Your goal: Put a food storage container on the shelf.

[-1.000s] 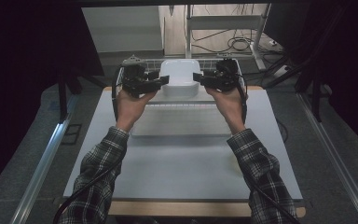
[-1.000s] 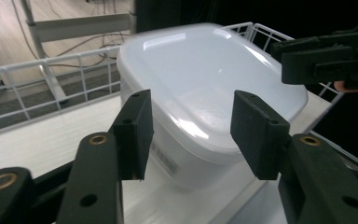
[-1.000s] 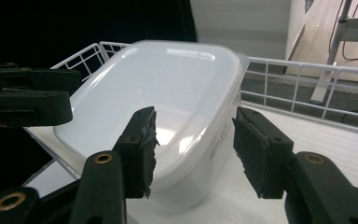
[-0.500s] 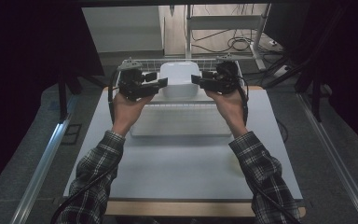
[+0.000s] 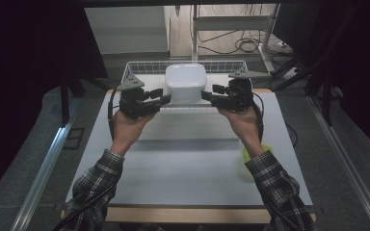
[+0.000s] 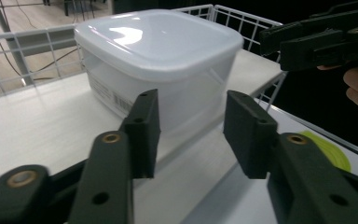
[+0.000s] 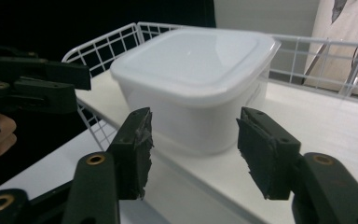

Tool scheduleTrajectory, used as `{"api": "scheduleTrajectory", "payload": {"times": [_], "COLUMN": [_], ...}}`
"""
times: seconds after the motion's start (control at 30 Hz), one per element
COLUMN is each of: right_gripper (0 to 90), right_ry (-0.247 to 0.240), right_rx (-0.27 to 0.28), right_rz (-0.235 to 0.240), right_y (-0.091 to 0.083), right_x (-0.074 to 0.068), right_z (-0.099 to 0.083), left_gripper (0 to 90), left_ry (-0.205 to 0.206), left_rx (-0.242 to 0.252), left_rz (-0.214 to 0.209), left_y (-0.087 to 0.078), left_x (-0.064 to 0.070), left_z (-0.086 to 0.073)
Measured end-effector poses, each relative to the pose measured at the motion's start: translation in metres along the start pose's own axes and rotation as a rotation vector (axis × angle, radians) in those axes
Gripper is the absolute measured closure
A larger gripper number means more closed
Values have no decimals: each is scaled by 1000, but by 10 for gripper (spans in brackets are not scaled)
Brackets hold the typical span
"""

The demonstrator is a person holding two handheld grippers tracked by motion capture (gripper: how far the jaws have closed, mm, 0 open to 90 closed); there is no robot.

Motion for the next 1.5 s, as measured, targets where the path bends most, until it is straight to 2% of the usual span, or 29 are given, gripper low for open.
{"api": "scheduleTrajectory", "payload": {"times": [0.07, 0.17, 0.2, 0.27, 0.3, 0.33, 0.37, 0.43, 0.47, 0.5, 0.53, 0.57, 0.67, 0.77, 0.8, 0.87, 0.97, 1.0, 1.07, 1.1, 1.13, 1.27, 1.3, 1.33, 1.37, 1.4, 1.47, 1.5], "right_gripper": [381, 351, 318, 305, 280, 280, 258, 245, 224, 224, 199, 199, 140, 103, 96, 93, 80, 80, 73, 73, 71, 71, 70, 70, 70, 70, 70, 70], "right_ry": [-17, -33, -39, -44, -53, -53, -63, -65, -66, -66, -68, -68, -79, -87, -90, -94, -89, -89, -77, -77, -76, -73, -71, -69, -64, -64, -65, -70], "right_rx": [-13, -19, -27, -33, -41, -41, -49, -53, -63, -63, -75, -75, -80, -90, -91, -93, -117, -117, -136, -136, -152, -162, -161, -157, -150, -150, -144, -147], "right_rz": [2, 1, 0, 1, 2, 2, 2, 7, 14, 14, 22, 22, 30, 30, 29, 26, 23, 23, 22, 22, 22, 17, 19, 21, 25, 25, 38, 38], "right_y": [-4, -7, -9, -10, -12, -12, -14, -14, -15, -15, -16, -16, -20, -24, -25, -26, -30, -30, -32, -32, -33, -38, -40, -44, -46, -46, -51, -52], "right_x": [-3, -4, -6, -6, -8, -8, -9, -9, -10, -10, -12, -12, -15, -16, -17, -17, -17, -17, -16, -16, -16, -17, -17, -19, -20, -20, -25, -26], "right_z": [-11, -18, -26, -30, -38, -38, -46, -49, -57, -57, -64, -64, -74, -82, -85, -88, -102, -102, -116, -116, -126, -140, -145, -155, -159, -159, -170, -174], "left_gripper": [444, 396, 343, 317, 265, 265, 222, 198, 177, 177, 139, 122, 86, 60, 51, 43, 21, 17, 14, 10, 8, 7, 7, 6, 6, 6, 5, 4], "left_ry": [13, 24, 34, 41, 51, 65, 85, 91, 92, 94, 95, 95, 93, 88, 94, 96, 112, 112, 126, 126, 131, 117, 111, 102, 102, 98, 97, 97], "left_rx": [-4, -11, -28, -37, -47, -57, -82, -93, -102, -113, -131, -131, -144, -144, -150, -152, -154, -154, -160, -160, -173, -170, -172, -178, -178, -191, -222, -222], "left_rz": [9, 7, 5, 3, 11, 18, 35, 42, 45, 43, 40, 40, 26, 24, 29, 32, 42, 42, 53, 53, 60, 62, 63, 66, 66, 69, 72, 72], "left_y": [-4, -10, -12, -13, -14, -15, -16, -17, -17, -18, -19, -19, -25, -28, -29, -30, -34, -34, -38, -38, -40, -46, -47, -50, -50, -51, -54, -54], "left_x": [5, 11, 16, 18, 21, 23, 26, 27, 28, 30, 32, 32, 37, 38, 40, 40, 42, 42, 44, 44, 44, 45, 45, 46, 46, 46, 48, 48], "left_z": [-6, -15, -21, -25, -29, -33, -41, -46, -50, -55, -63, -63, -80, -89, -97, -100, -117, -117, -130, -130, -138, -150, -155, -168, -168, -174, -191, -191]}}
Point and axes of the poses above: each handheld gripper's, and its own axes: y roughly forward along the jaws, z roughly out of its top, x roughly to its right, the point moved 3 cm from there along y, roughly forward along the jaws
